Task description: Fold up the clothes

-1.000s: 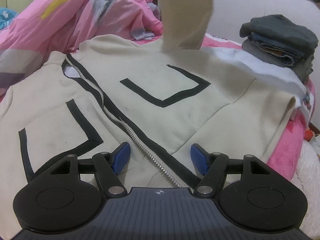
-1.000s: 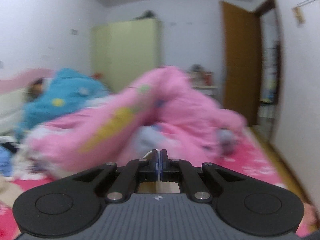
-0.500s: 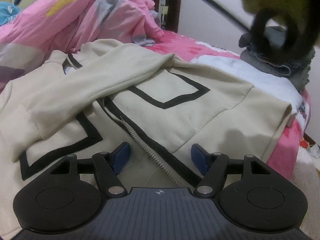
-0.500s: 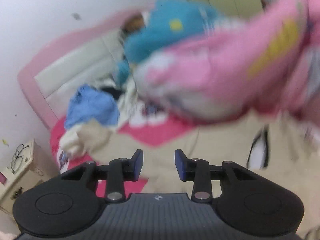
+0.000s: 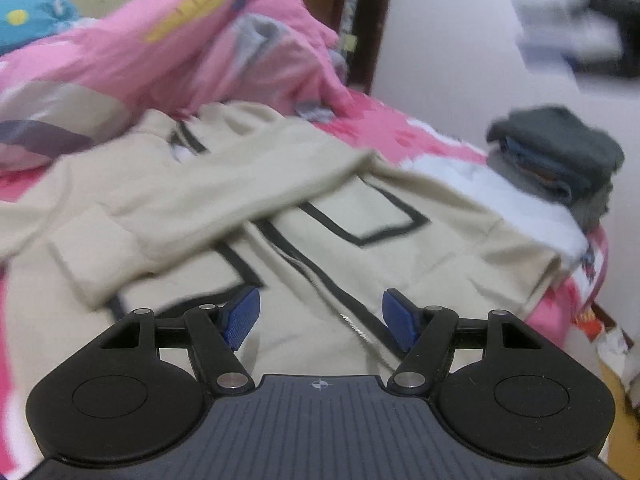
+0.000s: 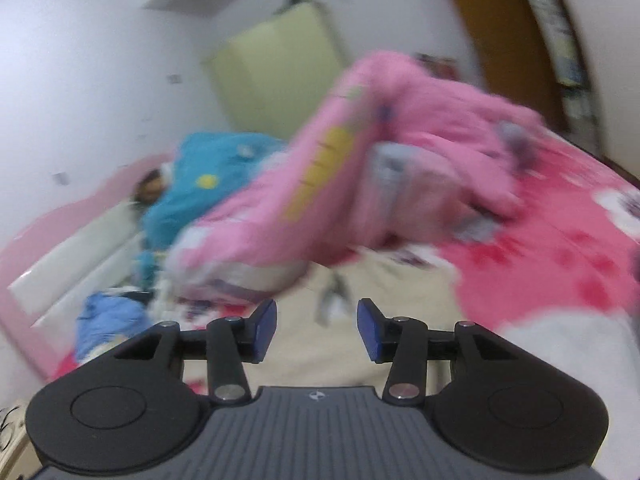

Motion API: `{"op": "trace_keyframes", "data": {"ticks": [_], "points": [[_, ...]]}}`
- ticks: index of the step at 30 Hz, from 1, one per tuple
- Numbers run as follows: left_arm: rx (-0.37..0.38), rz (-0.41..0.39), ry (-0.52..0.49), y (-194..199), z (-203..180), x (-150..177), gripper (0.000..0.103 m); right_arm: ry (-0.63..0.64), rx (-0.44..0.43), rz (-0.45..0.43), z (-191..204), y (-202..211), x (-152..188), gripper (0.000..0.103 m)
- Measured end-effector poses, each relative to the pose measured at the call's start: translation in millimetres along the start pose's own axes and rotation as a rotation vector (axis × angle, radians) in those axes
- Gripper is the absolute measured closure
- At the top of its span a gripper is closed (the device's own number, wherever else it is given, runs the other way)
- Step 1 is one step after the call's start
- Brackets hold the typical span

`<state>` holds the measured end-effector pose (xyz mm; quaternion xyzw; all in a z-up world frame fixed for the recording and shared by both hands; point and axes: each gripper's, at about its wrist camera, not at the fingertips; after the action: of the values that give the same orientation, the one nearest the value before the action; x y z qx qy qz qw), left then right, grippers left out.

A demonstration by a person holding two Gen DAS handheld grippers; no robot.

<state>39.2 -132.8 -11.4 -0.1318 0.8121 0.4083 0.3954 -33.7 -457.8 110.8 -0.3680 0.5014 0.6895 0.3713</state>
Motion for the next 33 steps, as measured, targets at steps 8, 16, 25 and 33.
{"op": "trace_keyframes", "data": {"ticks": [8, 16, 25, 33], "points": [[-0.202, -0.038, 0.213, 17.9, 62.5, -44.4, 0.035, -0.158, 0.049, 0.035, -40.1, -36.9, 76.0, 0.054], [-0.315, -0.036, 0.459, 1.4, 126.4, -62.1, 0.037, -0.173, 0.084, 0.047, -53.8, -118.1, 87.4, 0.062], [-0.247, -0.013, 0.665, -21.2, 164.9, -65.3, 0.044, -0.064, 0.272, 0.127, -74.2, -176.3, 132.1, 0.066], [-0.307, 0.007, 0.634, -53.3, 166.9, -77.1, 0.070, -0.056, 0.280, 0.101, -71.3, -173.7, 136.0, 0.066]]}}
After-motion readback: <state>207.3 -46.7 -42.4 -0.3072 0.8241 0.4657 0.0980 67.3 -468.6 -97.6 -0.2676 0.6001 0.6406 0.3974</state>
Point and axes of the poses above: each gripper's, at about its wrist camera, not at the fingertips, and y roughly against the way its jaws point, z to its left, x to its underside, and after that the axes turned 14 degrees about y, right-handed
